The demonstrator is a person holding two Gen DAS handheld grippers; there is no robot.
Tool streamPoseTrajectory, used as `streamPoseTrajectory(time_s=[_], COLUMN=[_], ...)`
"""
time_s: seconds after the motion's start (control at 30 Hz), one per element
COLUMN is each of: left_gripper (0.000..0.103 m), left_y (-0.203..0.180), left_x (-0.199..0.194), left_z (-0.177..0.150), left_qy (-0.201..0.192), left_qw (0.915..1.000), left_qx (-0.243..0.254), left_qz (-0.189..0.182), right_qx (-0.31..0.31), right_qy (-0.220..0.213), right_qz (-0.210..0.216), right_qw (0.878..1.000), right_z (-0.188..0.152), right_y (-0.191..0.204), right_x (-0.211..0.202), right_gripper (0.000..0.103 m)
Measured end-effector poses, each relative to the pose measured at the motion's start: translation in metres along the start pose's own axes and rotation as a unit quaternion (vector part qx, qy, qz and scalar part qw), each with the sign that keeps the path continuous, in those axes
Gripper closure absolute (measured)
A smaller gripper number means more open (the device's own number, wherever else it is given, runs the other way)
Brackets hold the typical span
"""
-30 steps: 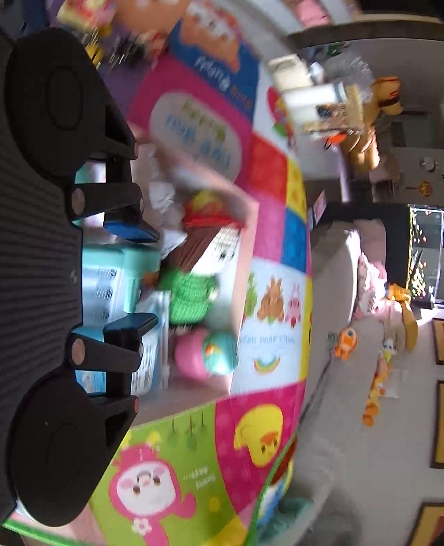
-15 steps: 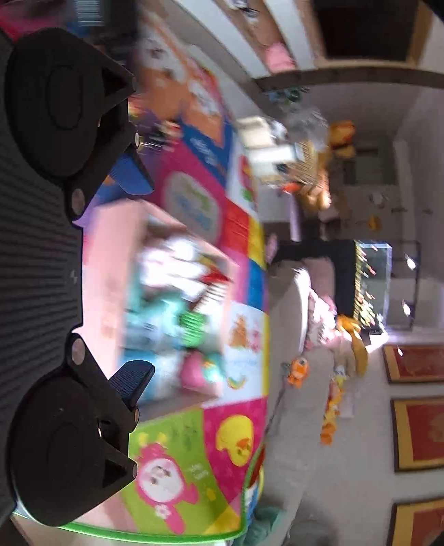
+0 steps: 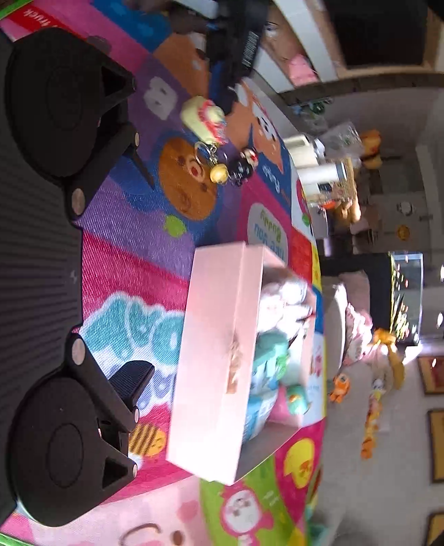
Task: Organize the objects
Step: 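Grasp the black-and-red figurine from the mat with the left tool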
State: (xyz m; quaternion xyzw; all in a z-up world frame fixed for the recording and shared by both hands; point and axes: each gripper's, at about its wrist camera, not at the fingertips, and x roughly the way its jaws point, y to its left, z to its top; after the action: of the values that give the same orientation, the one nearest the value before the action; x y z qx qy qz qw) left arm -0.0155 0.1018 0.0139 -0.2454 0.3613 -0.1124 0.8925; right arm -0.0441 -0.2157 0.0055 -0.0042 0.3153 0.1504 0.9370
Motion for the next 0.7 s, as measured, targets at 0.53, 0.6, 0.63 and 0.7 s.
streamPoseTrajectory(time_s=[0.53, 0.6, 0.63, 0.7], left_gripper=[0.077, 0.077, 0.077, 0.077], left_y=[-0.036, -0.025, -0.022, -0.022], left_x=[0.022, 0.031, 0.038, 0.052], left_z=[0.044, 0.059, 0.066, 0.071], left_qy=[-0.057, -0.047, -0.036, -0.021], left_qw=[0.9929, 0.9945, 0.995, 0.9942], left_qx=[0.059, 0.014, -0.01, -0.032], left_qz=[0.086, 0.092, 0.093, 0.1], right_qx=[0.036, 0.038, 0.038, 0.04], right_qy=[-0.022, -0.019, -0.018, -0.015], right_qz=[-0.016, -0.017, -0.017, -0.019], right_qw=[0.999, 0.999, 0.999, 0.999], right_z=[0.0, 0.0, 0.0, 0.0], right_y=[-0.011, -0.011, -0.011, -0.011], right_x=[-0.004, -0.004, -0.003, -0.002], right_gripper=[0.0, 0.0, 0.0, 0.0])
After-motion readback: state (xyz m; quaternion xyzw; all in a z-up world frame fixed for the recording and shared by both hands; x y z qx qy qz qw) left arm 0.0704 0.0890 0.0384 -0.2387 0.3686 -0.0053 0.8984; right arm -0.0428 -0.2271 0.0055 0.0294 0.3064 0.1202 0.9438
